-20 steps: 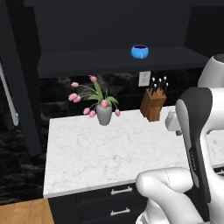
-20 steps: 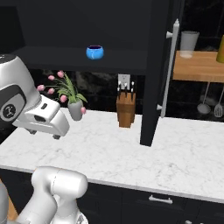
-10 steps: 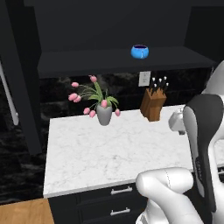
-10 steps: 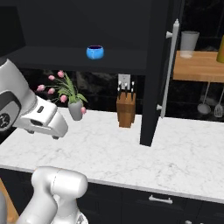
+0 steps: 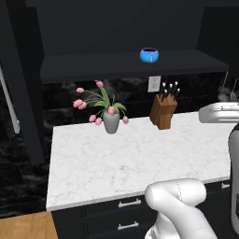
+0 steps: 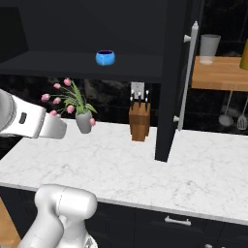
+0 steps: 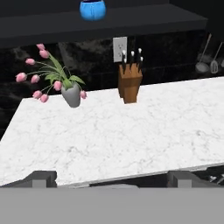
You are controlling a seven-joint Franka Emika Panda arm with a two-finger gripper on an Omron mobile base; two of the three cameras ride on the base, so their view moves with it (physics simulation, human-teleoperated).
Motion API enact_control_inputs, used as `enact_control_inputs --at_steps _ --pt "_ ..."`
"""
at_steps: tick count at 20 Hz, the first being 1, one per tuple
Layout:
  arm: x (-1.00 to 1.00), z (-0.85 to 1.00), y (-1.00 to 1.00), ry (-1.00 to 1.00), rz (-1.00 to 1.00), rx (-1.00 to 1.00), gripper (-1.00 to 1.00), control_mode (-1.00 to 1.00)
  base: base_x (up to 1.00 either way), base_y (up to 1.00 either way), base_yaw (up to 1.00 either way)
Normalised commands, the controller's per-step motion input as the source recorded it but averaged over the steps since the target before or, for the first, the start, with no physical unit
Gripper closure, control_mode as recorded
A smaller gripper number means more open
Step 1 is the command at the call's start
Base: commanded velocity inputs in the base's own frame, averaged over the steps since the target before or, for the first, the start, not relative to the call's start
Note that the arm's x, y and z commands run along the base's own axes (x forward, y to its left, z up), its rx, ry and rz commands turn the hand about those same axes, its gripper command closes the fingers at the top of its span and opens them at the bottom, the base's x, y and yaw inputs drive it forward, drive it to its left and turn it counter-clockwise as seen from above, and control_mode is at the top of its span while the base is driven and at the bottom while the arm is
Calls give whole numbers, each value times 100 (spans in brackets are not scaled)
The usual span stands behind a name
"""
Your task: Gather all objects into one cabinet and sort the glasses and bowls to opposite sides.
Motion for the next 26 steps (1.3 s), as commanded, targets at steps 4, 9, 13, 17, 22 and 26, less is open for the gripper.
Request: enact_control_inputs --at_steps 4,9,13,17,22,26 --pt "27 34 0 -22 0 0 -100 -100 0 0 0" --pt "28 28 0 -22 0 0 -100 -100 0 0 0" --pt "43 1 1 -3 0 0 -100 -100 0 0 0" --pt "50 0 0 0 0 0 -100 -100 0 0 0" --pt "44 0 0 0 0 0 -100 -100 0 0 0" --pt "34 0 1 0 0 0 -100 -100 0 0 0"
